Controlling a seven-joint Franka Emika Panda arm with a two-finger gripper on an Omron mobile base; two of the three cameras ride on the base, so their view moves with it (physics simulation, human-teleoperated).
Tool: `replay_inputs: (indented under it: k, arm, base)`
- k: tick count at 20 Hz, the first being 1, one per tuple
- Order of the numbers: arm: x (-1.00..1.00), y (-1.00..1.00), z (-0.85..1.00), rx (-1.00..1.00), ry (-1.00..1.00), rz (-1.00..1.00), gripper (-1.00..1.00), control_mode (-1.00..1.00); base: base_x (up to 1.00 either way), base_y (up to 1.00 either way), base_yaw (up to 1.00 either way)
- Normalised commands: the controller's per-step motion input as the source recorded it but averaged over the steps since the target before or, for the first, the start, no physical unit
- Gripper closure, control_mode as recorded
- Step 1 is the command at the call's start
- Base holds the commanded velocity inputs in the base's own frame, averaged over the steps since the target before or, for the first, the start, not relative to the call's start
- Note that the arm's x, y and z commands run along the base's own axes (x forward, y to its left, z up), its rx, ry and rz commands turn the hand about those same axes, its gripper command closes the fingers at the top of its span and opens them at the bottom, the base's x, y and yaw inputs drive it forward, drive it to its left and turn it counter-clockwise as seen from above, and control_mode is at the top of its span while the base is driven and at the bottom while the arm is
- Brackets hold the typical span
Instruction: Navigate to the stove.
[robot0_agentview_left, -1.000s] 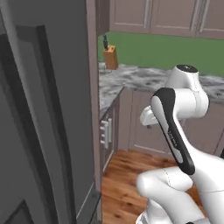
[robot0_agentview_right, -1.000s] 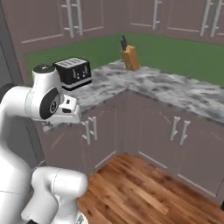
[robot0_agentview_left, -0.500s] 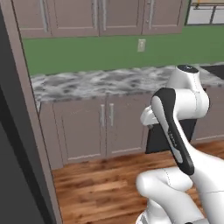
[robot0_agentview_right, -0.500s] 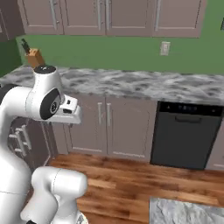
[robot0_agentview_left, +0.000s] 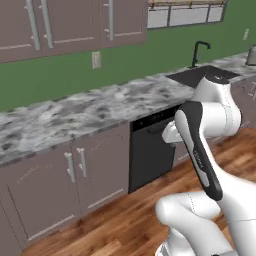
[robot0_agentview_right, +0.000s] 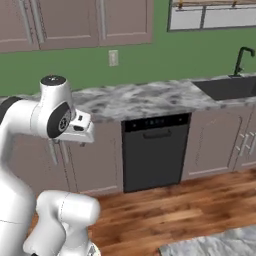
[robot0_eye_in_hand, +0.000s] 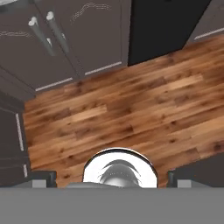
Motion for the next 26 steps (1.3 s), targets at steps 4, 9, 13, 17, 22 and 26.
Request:
replay_inputs:
  k: [4, 9, 13, 17, 22, 26]
  arm:
    - [0.00, 0.00, 0.00, 0.00, 0.00, 0.00, -1.00, 1.00]
    - [0.00, 0.00, 0.00, 0.00, 0.00, 0.00, -1.00, 1.00]
    - [0.00, 0.00, 0.00, 0.00, 0.00, 0.00, -1.00, 1.00]
    - [0.00, 0.00, 0.00, 0.00, 0.00, 0.00, -1.00, 1.00]
    - [0.00, 0.00, 0.00, 0.00, 0.00, 0.00, -1.00, 1.00]
    - [0.00, 0.00, 0.00, 0.00, 0.00, 0.00, -1.00, 1.00]
  base:
    - [1.00, 0.54, -0.48]
    - [0.92, 0.75, -0.70]
    - [0.58, 0.55, -0.81]
    - [0.18, 0.34, -0.93]
    - [0.13, 0.14, -0.92]
    - [0.66, 0.45, -0.69]
